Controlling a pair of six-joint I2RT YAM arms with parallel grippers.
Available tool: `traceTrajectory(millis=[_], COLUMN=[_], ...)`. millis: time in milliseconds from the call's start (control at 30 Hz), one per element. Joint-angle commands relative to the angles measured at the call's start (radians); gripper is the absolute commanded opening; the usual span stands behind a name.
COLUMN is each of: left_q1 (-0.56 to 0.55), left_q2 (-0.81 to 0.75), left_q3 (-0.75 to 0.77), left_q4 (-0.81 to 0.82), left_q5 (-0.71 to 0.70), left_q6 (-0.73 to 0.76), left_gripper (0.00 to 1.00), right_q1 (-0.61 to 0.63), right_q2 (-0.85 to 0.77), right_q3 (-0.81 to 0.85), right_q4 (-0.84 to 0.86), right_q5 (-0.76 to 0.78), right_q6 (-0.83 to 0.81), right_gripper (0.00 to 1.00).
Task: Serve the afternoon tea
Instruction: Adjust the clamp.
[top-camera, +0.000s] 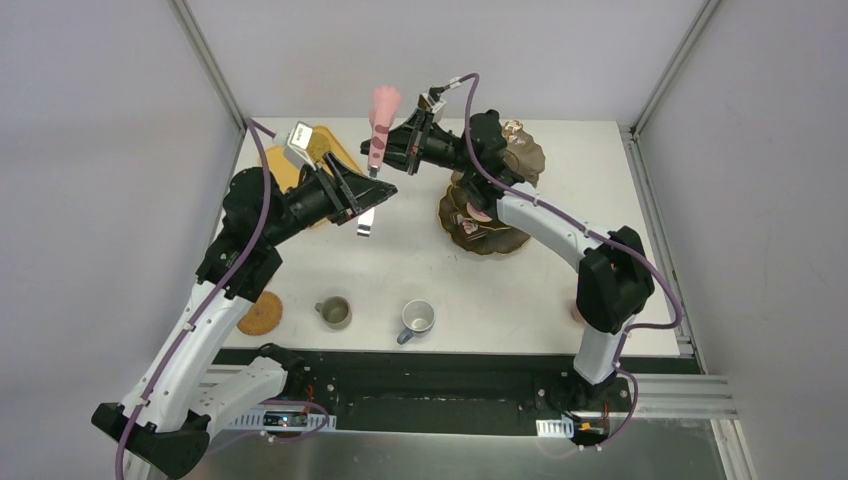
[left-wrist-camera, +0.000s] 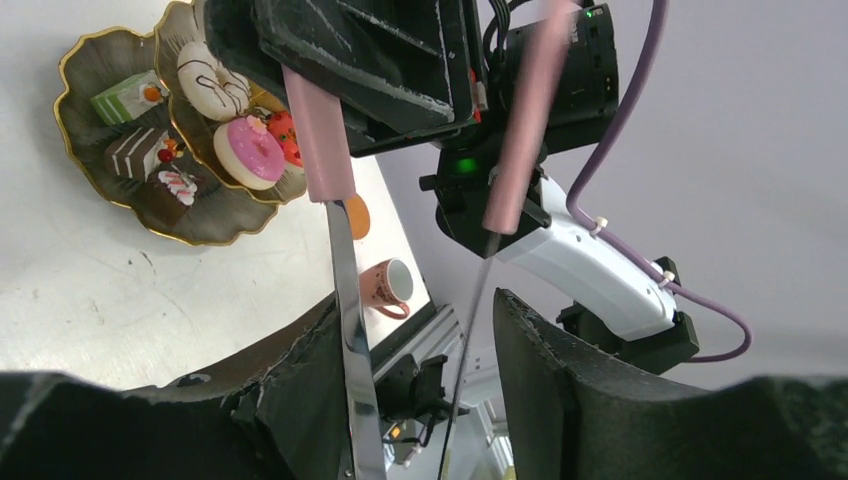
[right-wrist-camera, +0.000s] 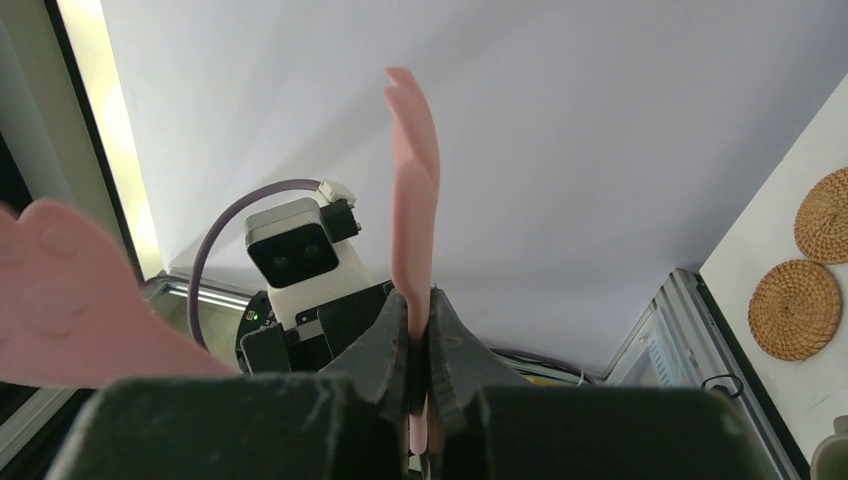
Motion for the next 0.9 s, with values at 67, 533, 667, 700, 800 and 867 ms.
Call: traceTrajectory(millis=[67, 533, 667, 700, 800, 867], left_q1=[0.002, 0.002, 0.003, 0.002, 0.002, 0.002], left_q2=[-0.005, -0.091, -0.086, -0.086, -0.081, -0.072], left_q3=[0.033, -0.058, -0.039, -0.031, -0.007, 0.003], left_q4=[0.087, 0.133, 0.115, 0.103, 0.076, 0.080], left_q5=[-0.023, -0.060, -0.069, -0.074, -0.097, -0.104], left_q6=[0.013, -0.034, -0.015, -0.006, 0.018, 0.026], left_gripper=[0.46, 0.55, 0.43, 0.41, 0.42, 0.45], right_q1=[0.015, 0.011, 0.011, 0.012, 0.014, 0.018], right_q2=[-0.063, -0.046, -0.037, -0.035, -0.030, -0.027], right_q3=[-0.012, -0.053, -0.052, -0.053, -0.051, -0.050], right_q4=[0.076, 0.213, 0.224, 0.222, 0.216, 0.216], right_q5=[0.027, 0.070, 0.064, 0.066, 0.068, 0.072], right_q6=[0.018, 0.108, 0.114, 0.115, 0.117, 0.115], right_gripper=[0.00, 0.00, 0.00, 0.00, 0.00, 0.00])
